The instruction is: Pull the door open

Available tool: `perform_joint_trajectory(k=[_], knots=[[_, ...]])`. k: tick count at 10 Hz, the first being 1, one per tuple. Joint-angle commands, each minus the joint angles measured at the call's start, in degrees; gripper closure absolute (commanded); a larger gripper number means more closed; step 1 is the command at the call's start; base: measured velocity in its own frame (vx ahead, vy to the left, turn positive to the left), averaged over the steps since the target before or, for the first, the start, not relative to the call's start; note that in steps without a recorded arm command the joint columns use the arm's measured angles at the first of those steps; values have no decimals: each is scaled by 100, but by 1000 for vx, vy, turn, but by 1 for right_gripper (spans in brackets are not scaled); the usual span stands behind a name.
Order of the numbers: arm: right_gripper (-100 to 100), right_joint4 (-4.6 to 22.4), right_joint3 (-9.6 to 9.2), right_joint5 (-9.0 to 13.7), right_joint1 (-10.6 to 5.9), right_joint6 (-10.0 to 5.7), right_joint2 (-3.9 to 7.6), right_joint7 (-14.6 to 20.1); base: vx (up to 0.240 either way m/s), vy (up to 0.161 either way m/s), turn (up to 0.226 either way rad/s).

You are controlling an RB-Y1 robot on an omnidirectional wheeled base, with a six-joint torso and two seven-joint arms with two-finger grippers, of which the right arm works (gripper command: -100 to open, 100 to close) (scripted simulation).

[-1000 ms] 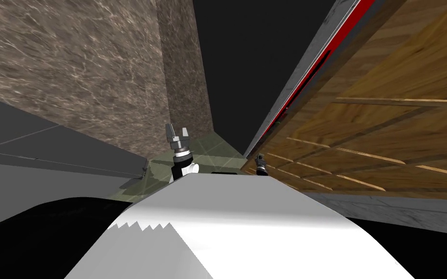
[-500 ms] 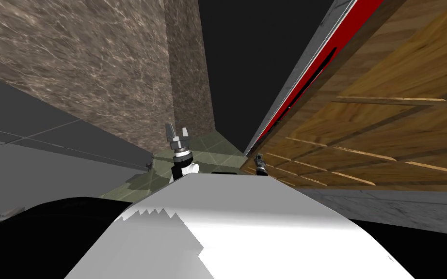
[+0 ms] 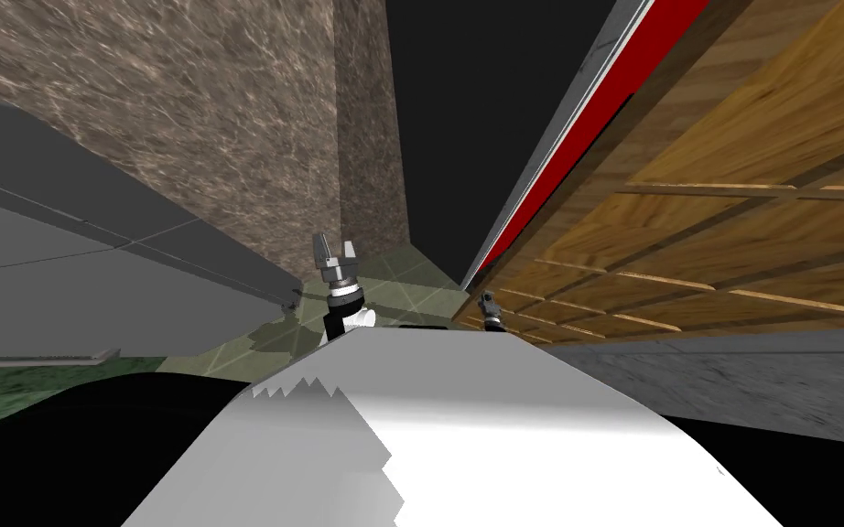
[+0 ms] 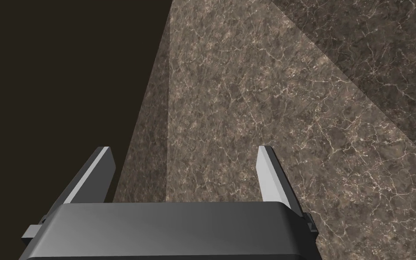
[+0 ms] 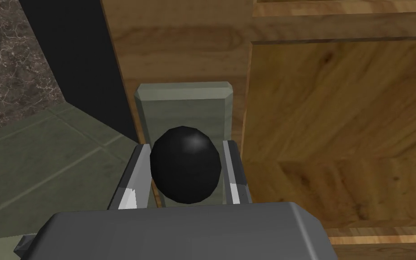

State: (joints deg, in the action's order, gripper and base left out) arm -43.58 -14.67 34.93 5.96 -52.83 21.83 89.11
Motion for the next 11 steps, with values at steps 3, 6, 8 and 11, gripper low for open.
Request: perform_joint_trajectory(k=[3, 6, 8, 11], knots=[[100, -70, -187, -89, 122, -84, 109, 154, -140, -15, 59], [100, -115, -381, -182, 231, -243, 265, 343, -222, -34, 104], [100, -145, -514, -246, 307, -352, 372, 472, -204, -27, 87], [100, -151, -602, -289, 352, -409, 429, 544, -178, -36, 63]])
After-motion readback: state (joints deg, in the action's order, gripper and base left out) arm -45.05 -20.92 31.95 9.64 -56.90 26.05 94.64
